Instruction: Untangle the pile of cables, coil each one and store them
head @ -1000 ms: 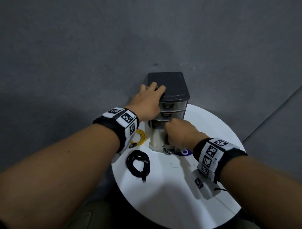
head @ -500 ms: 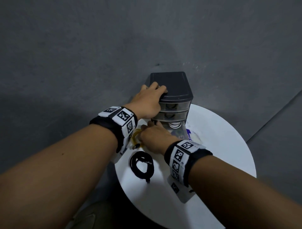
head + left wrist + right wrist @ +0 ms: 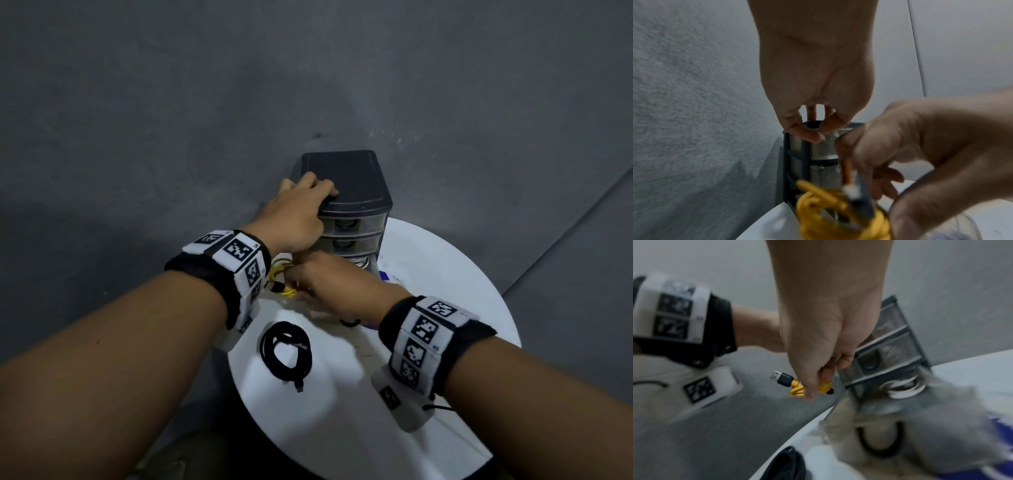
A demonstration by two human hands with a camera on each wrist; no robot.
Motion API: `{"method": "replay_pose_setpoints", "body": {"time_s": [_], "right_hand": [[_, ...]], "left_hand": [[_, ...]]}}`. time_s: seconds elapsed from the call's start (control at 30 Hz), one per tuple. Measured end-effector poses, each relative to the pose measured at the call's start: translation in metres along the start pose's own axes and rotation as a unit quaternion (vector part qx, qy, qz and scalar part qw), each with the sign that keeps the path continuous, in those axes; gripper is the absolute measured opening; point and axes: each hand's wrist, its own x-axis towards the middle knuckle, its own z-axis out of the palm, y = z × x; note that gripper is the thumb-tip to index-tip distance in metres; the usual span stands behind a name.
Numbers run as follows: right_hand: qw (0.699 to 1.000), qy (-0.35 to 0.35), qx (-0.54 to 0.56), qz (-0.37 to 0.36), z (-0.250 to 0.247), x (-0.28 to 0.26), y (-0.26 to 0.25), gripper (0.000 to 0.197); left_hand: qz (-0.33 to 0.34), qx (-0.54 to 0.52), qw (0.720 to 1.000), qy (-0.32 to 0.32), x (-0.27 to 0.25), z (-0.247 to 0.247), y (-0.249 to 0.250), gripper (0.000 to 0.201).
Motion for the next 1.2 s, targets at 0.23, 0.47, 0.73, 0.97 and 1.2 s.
{"method": "replay_pose_setpoints", "body": {"time_s": [0.23, 0.47, 0.73, 0.97, 1.2], "right_hand": [[0.995, 0.003, -0.048, 0.093, -0.018, -0.036, 0.037, 0.013], [0.979, -0.058, -0.119, 0.158, 0.005, -0.030, 0.041, 0.012], [0.988, -0.061, -0.081, 0.112, 0.016, -0.025, 0.048, 0.013], [0.989, -0.068, -0.114, 0.064, 0.012, -0.034, 0.054, 0.021], [0.973, -0.037, -0.203, 0.100, 0.006, -0.021, 0.040, 0.032]], "left_hand": [[-0.004, 0.003, 1.000, 0.002, 0.002, 0.004, -0.001, 0.066], [-0.005, -0.002, 1.000, -0.002, -0.001, 0.002, 0.002, 0.066], [0.003, -0.006, 1.000, 0.000, -0.003, 0.000, 0.000, 0.066], [0.008, -0.012, 1.000, 0.005, -0.003, 0.004, 0.000, 0.068], [0.004, 0.001, 1.000, 0.003, -0.004, 0.003, 0.001, 0.069]]}}
